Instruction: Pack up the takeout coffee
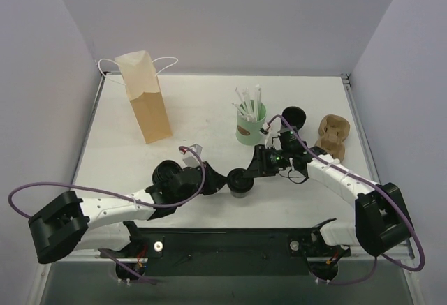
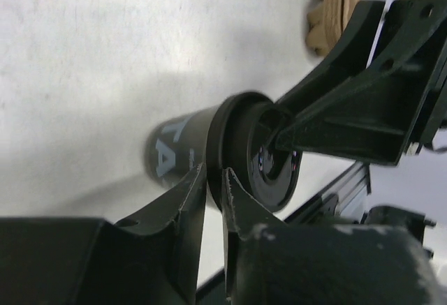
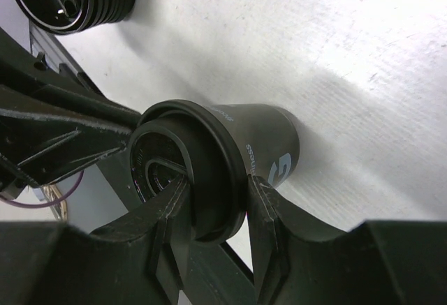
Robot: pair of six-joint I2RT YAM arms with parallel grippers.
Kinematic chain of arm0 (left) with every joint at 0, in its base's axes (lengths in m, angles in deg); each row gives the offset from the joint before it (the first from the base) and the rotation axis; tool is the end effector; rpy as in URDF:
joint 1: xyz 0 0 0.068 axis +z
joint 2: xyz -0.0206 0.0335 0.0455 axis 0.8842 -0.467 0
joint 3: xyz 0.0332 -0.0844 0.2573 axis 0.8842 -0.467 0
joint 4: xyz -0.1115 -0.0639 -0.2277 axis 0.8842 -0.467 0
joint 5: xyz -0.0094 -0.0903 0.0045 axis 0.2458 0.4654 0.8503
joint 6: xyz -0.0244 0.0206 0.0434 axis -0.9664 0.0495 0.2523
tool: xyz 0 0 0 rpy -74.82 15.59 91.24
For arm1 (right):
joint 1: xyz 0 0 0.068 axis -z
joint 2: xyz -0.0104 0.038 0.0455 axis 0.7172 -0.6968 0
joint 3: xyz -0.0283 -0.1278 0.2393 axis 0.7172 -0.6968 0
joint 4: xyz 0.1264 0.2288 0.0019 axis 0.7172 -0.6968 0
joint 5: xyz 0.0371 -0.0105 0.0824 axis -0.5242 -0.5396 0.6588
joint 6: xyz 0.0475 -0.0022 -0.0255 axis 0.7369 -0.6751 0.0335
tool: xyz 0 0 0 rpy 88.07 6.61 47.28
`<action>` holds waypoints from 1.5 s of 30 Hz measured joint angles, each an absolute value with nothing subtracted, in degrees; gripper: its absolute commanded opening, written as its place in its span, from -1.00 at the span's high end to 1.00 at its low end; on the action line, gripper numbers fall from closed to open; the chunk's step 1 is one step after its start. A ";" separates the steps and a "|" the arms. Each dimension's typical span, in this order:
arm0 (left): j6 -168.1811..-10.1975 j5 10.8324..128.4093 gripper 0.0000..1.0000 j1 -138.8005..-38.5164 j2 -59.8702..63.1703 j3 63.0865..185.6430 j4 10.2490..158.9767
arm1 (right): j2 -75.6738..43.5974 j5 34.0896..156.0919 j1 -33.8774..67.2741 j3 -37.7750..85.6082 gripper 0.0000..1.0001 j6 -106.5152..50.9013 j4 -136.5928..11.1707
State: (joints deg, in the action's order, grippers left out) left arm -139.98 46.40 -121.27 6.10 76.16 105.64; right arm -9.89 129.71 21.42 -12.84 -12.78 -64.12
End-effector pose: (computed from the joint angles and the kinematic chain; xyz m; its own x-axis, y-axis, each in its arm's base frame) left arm 0.1331 -0.2047 0.1810 -0.7235 -0.4579 -0.5167 0.1443 0.6316 -0.7618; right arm 0.2303 0.1309 0.2108 -0.8142 -0.0670 -0.5766 -0.5225 0.5173 0.6778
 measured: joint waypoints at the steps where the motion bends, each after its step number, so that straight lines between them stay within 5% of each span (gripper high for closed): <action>1: -139.52 46.81 0.32 -121.77 8.85 77.04 100.01 | -9.89 129.84 20.98 -12.80 0.29 -12.88 -64.42; 4: -138.01 47.82 0.09 -123.39 14.56 78.02 90.21 | -9.89 129.80 20.22 -12.12 0.24 -13.06 -65.67; 9: -135.69 48.30 -0.02 -123.48 22.21 78.06 74.04 | -10.40 129.49 20.24 -10.72 0.24 -13.56 -68.07; 20: -129.05 48.41 -0.28 -121.99 17.55 87.77 64.29 | -11.99 130.02 19.85 -8.93 0.24 -14.15 -70.26; 45: -124.22 61.68 -0.01 -114.93 8.50 87.20 80.62 | -14.46 131.85 19.15 -7.14 0.30 -17.15 -70.91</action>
